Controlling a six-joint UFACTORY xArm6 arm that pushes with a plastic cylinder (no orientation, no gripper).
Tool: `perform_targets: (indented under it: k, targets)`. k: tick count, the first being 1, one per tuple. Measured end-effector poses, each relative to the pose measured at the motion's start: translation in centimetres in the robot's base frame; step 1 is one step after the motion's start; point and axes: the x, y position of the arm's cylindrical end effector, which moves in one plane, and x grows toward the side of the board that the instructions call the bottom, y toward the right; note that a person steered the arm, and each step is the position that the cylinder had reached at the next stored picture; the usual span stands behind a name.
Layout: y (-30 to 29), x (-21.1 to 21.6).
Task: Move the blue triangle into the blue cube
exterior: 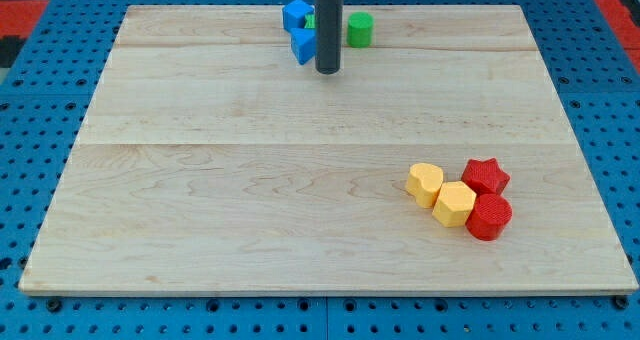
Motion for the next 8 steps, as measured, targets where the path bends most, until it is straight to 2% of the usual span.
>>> perform_targets:
  k: [2, 3, 6, 8]
  targets:
    - [2.3, -2.7]
    - [1.5, -2.7]
    - [-5.9, -2.5]
    - [-7.0, -3.2]
